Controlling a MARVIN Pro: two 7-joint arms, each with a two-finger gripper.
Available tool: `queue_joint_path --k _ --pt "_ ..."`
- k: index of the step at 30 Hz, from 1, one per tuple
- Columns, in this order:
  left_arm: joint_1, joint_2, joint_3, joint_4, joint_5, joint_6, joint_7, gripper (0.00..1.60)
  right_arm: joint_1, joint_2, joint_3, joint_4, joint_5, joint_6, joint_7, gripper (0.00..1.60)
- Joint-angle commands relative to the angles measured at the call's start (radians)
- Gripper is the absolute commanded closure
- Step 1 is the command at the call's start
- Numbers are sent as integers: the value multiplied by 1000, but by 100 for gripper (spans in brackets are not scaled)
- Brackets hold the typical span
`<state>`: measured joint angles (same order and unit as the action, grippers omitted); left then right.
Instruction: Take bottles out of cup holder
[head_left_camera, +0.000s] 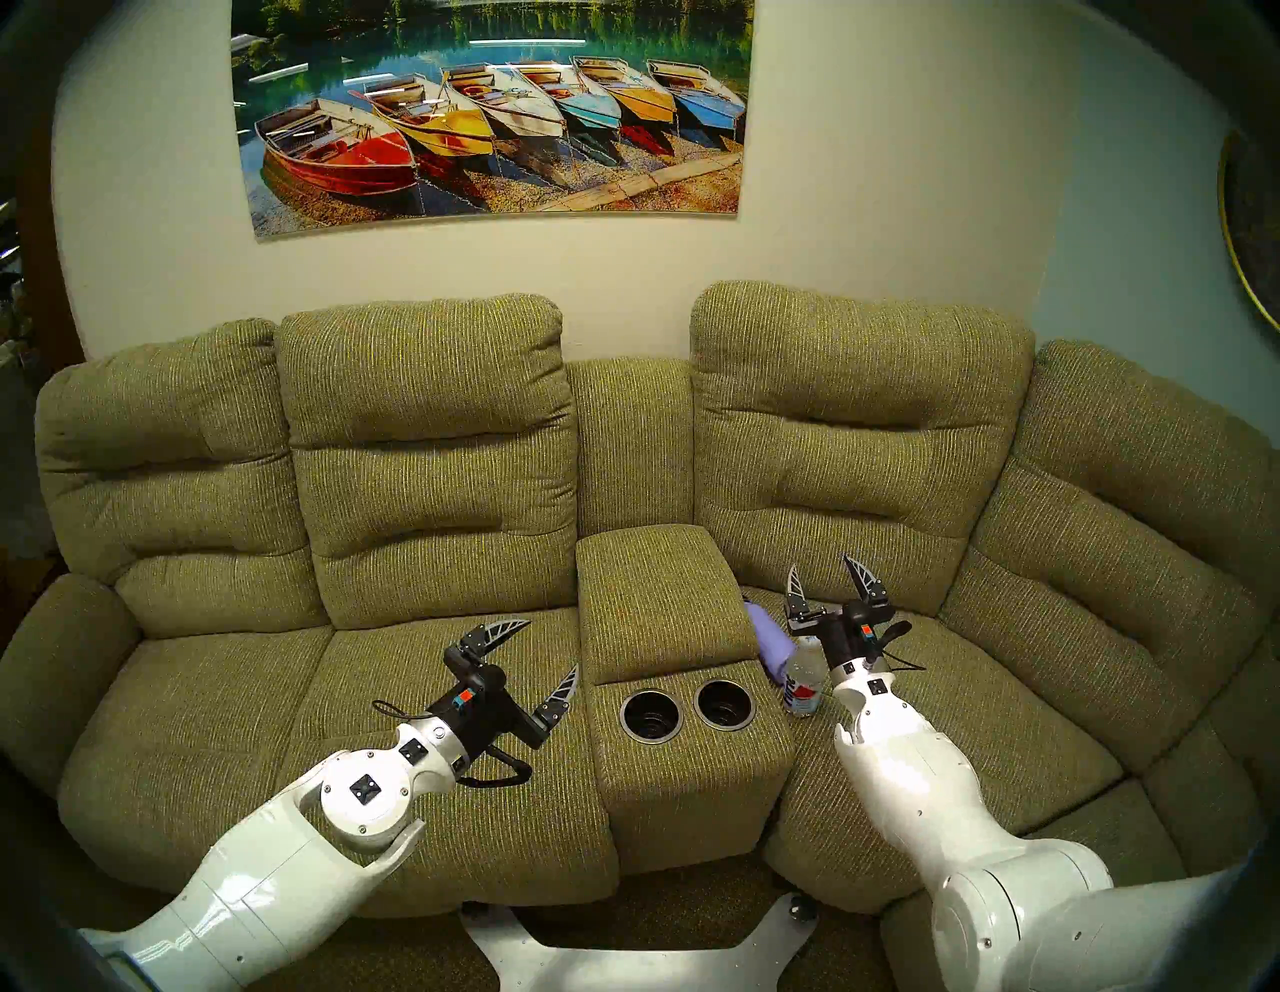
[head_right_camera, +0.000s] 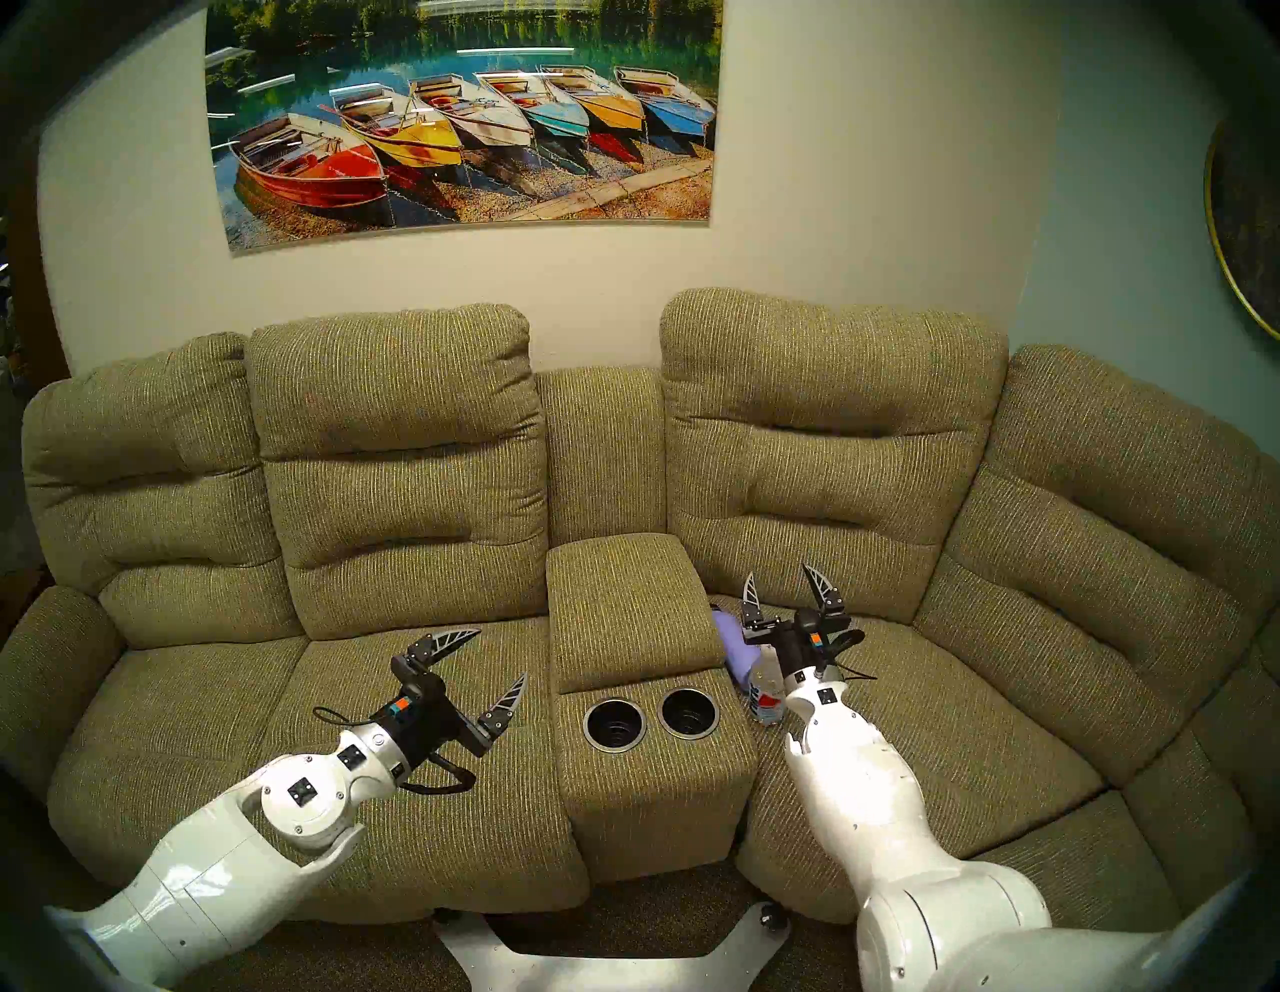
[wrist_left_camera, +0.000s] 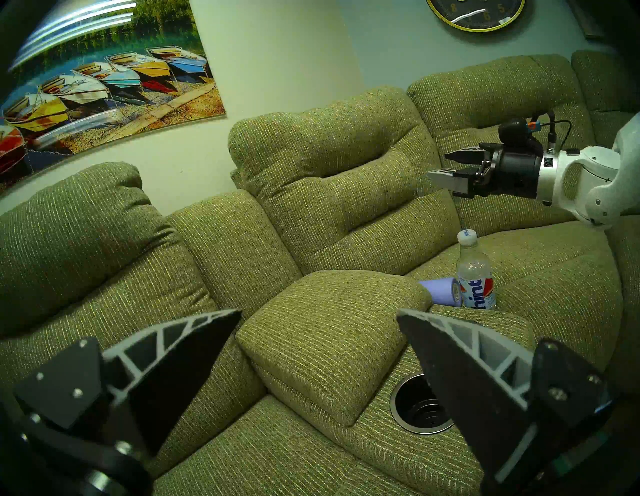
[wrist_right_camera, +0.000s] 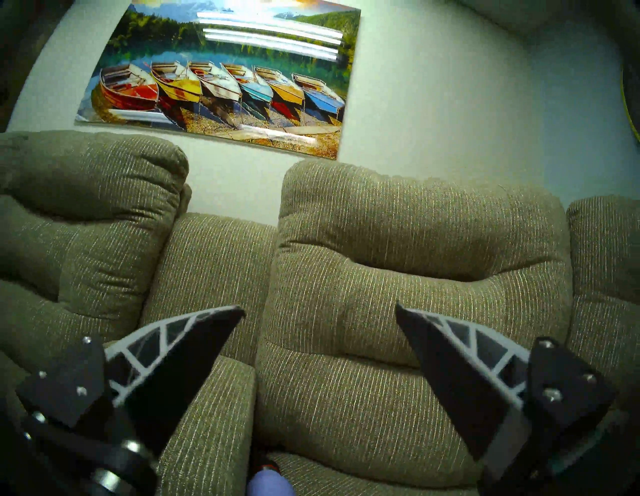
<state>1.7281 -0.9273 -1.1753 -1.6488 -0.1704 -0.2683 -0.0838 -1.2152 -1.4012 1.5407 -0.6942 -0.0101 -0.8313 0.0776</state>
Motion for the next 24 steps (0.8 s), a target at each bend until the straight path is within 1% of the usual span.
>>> queue_joint_path --k 1,2,3,9,11,12,13,14,15,17,18,19,20,23,24 --pt "-4 -1 0 -13 -1 -6 -1 0 -81 4 1 -111 10 -45 12 0" --pt "-4 -1 0 -13 -1 -6 -1 0 -101 6 3 -144 12 -44 15 0" --pt "-4 -1 0 -13 -1 -6 -1 0 -100 6 3 -132 13 -51 18 0" --pt "-4 -1 1 -14 -1 -6 0 0 -158 4 3 -224 24 -63 37 0" --pt "-4 0 1 -14 -1 -6 0 0 -169 4 3 -237 28 -67 42 0" --pt "-4 0 1 -14 -1 -6 0 0 -184 6 4 -263 30 -65 45 0" --pt "-4 0 1 -14 -1 -6 0 0 -186 6 4 -263 32 -67 46 0" --pt "-4 0 2 -14 -1 -6 0 0 -201 7 6 -289 35 -64 49 0" --pt "-4 0 2 -14 -1 -7 0 0 -205 8 6 -290 37 -67 51 0" --pt "-4 0 2 -15 -1 -7 1 0 -228 10 8 -327 42 -61 55 0" --pt "-4 0 2 -15 -1 -7 1 0 -232 10 9 -332 44 -61 57 0" --pt "-4 1 2 -15 -1 -7 1 0 -250 11 10 -364 46 -53 58 0" --pt "-4 1 2 -15 -1 -7 1 0 -244 11 10 -347 48 -59 61 0" --pt "-4 1 2 -15 -1 -7 1 0 -277 14 14 -402 55 -45 66 0" --pt "-4 1 3 -15 -1 -7 1 0 -277 14 14 -398 57 -47 67 0"
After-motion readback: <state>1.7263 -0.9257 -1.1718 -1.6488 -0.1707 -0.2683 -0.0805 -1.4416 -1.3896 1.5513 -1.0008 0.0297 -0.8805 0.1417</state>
